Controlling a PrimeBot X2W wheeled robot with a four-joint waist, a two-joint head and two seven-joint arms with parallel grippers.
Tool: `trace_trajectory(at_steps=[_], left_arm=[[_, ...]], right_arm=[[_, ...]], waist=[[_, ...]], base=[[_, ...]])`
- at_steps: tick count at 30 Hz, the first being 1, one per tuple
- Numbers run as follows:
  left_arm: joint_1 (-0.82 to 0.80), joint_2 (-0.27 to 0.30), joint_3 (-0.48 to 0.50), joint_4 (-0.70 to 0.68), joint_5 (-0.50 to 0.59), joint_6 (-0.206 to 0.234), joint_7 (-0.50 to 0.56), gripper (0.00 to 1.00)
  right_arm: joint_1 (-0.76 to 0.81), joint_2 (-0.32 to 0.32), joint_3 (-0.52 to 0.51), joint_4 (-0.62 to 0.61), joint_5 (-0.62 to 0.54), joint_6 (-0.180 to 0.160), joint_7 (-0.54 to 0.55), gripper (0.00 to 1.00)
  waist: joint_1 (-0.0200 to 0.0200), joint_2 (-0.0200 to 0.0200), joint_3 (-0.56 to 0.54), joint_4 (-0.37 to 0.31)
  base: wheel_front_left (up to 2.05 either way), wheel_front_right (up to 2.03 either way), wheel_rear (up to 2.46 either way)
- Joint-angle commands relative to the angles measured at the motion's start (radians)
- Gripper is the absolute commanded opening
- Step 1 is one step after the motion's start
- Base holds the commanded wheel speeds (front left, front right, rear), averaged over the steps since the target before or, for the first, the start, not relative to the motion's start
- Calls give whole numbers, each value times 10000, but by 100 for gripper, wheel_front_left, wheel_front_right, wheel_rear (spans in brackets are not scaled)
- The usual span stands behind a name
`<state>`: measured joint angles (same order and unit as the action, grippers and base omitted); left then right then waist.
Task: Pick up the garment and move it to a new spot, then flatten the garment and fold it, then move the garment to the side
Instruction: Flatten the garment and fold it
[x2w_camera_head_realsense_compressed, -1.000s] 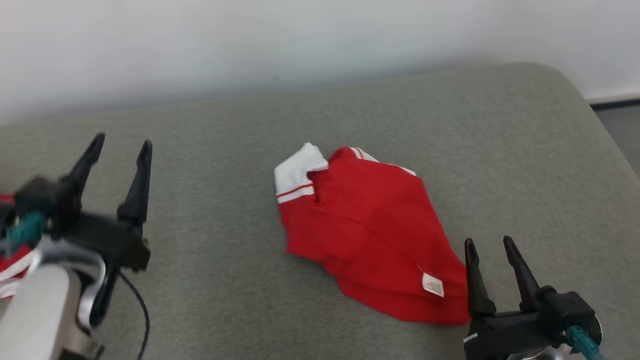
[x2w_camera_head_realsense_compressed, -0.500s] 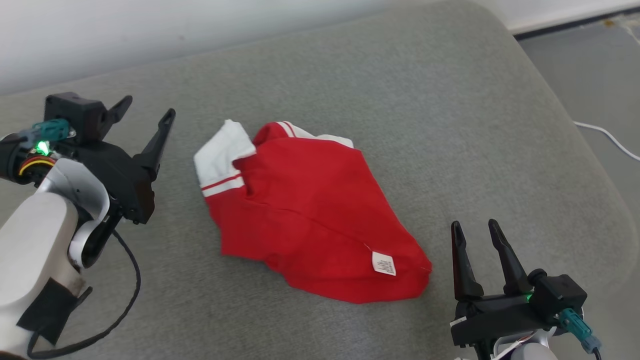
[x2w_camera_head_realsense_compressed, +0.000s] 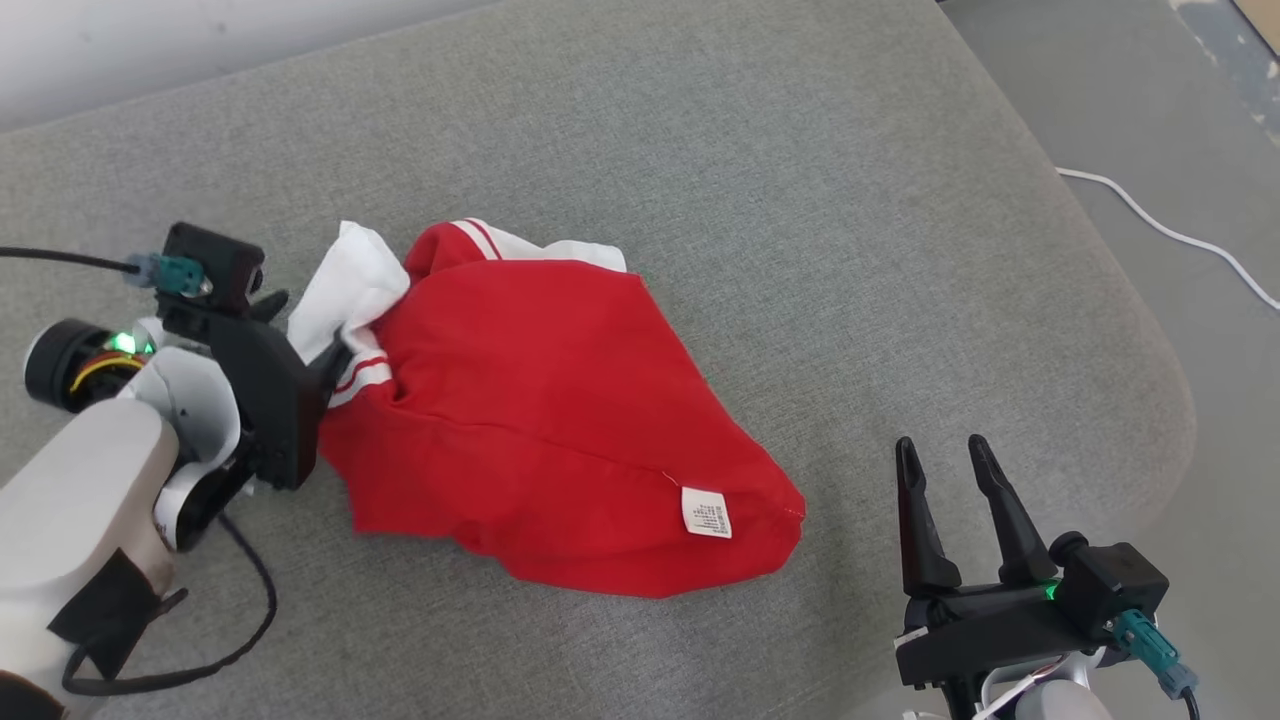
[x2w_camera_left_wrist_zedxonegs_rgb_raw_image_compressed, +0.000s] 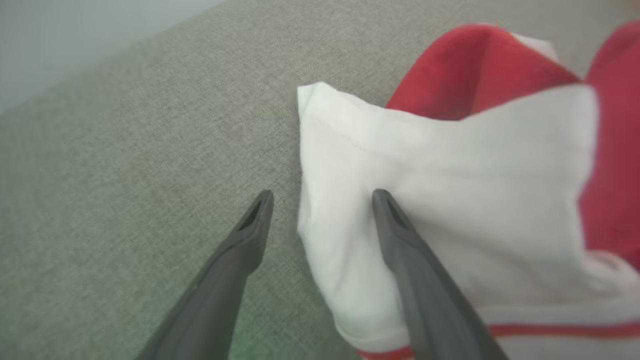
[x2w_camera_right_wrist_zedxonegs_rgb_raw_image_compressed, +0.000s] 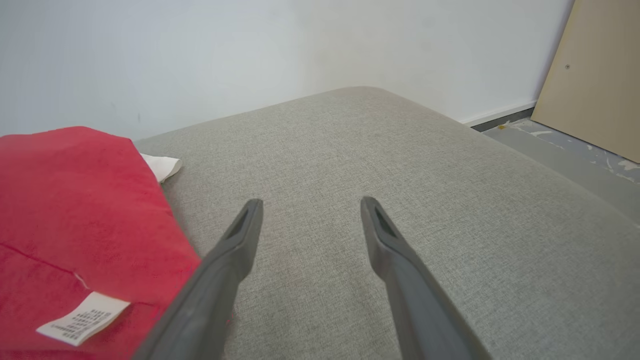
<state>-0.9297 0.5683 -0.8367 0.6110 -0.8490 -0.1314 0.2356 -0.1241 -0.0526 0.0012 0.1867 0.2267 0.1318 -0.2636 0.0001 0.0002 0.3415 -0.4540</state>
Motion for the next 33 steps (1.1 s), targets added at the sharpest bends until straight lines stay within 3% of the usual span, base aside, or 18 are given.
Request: trace_trajectory(at_steps=[1,4,6,11,20,27,33], left_arm=[[-115,87,-60,103,-43,18,72,100],[-89,8,-520,344,-343,17,285,100],[-150,-21,-710,312,-540,14,97,0],[-482,-79,-782,250,-728,18,-965,0],[9,-99,-118,-53,-849,123,-3932,0],[1774,126,673,-1558,-802,867,-4980,0],[4346,-165,2367,-3342,-157,1702,-5008,0]], right_arm=[[-52,44,-23,3,-58,-22,-15,100],[-111,46,-36,-63,-122,-22,-15,100],[-95,46,-75,-169,-162,-22,-15,100],[78,46,-221,-301,-289,-22,-13,100],[325,41,-447,-414,-761,-22,-12,100],[581,39,-616,-428,-1061,-22,-12,100],[695,40,-634,-426,-1314,-22,-12,100]], waist=[[-1,-2,5,-16],[-1,-2,0,-23],[-1,-2,-6,13],[-1,-2,-166,331],[-1,-2,-835,1512],[-1,-2,-1278,2575],[-1,-2,-1448,3255]], base=[[0,0,0],[0,0,0],[0,0,0],[0,0,0],[0,0,0],[0,0,0],[0,0,0]])
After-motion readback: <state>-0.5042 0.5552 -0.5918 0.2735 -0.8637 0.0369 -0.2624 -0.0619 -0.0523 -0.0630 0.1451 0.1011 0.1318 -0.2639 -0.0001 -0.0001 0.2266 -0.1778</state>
